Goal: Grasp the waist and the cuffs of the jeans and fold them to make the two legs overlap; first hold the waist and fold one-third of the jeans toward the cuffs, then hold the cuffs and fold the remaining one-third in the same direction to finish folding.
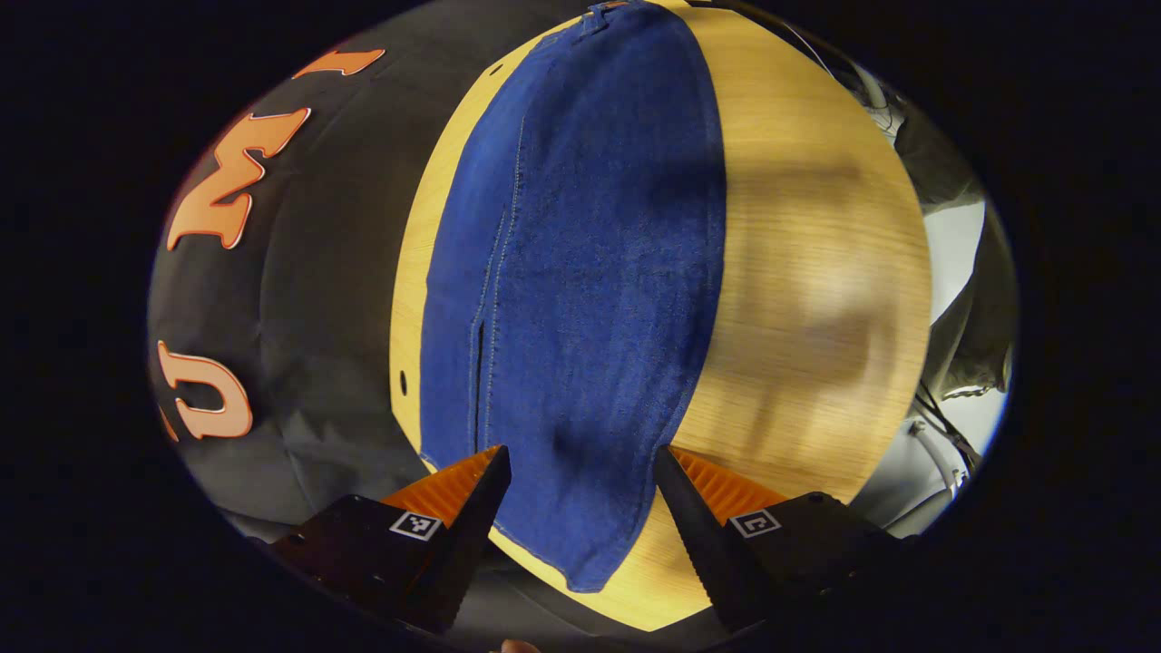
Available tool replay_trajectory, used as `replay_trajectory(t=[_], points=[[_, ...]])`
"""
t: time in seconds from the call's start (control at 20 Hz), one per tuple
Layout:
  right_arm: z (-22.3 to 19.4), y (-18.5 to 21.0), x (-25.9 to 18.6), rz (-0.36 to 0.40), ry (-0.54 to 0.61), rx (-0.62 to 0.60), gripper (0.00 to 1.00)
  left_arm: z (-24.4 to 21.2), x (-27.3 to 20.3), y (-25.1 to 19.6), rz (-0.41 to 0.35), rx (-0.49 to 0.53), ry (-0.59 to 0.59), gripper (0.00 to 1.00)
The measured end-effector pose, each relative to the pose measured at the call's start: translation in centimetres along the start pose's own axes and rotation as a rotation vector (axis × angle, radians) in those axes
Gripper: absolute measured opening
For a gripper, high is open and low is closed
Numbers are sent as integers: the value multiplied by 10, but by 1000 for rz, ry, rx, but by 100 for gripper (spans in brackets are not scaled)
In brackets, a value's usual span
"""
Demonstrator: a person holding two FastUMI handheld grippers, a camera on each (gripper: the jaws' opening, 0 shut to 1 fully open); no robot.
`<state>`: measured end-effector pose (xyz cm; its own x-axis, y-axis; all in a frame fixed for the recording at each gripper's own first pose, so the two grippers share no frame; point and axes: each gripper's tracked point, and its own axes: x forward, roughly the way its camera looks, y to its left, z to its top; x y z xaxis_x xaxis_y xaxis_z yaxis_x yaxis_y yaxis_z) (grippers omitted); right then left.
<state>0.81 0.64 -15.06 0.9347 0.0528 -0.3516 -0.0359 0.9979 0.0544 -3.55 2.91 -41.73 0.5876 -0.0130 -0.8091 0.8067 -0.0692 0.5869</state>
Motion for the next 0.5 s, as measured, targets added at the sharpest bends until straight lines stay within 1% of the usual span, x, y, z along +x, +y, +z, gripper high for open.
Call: replay_trajectory(t=[0.15,0.25,0.3,0.4,0.5], points=[[3,1,1,-1,-1,-1,98,7,19,20,65,2,-2,98],[7,1,1,-6,-9,-8,99,13,33,29,108,-5,-8,94],[8,2,2,-6,-11,-14,98,16,42,28,107,1,-11,88],[9,2,1,-7,-9,-30,98,24,51,22,120,30,-26,55],[11,2,3,-12,-21,-59,99,24,56,26,188,64,-39,22]])
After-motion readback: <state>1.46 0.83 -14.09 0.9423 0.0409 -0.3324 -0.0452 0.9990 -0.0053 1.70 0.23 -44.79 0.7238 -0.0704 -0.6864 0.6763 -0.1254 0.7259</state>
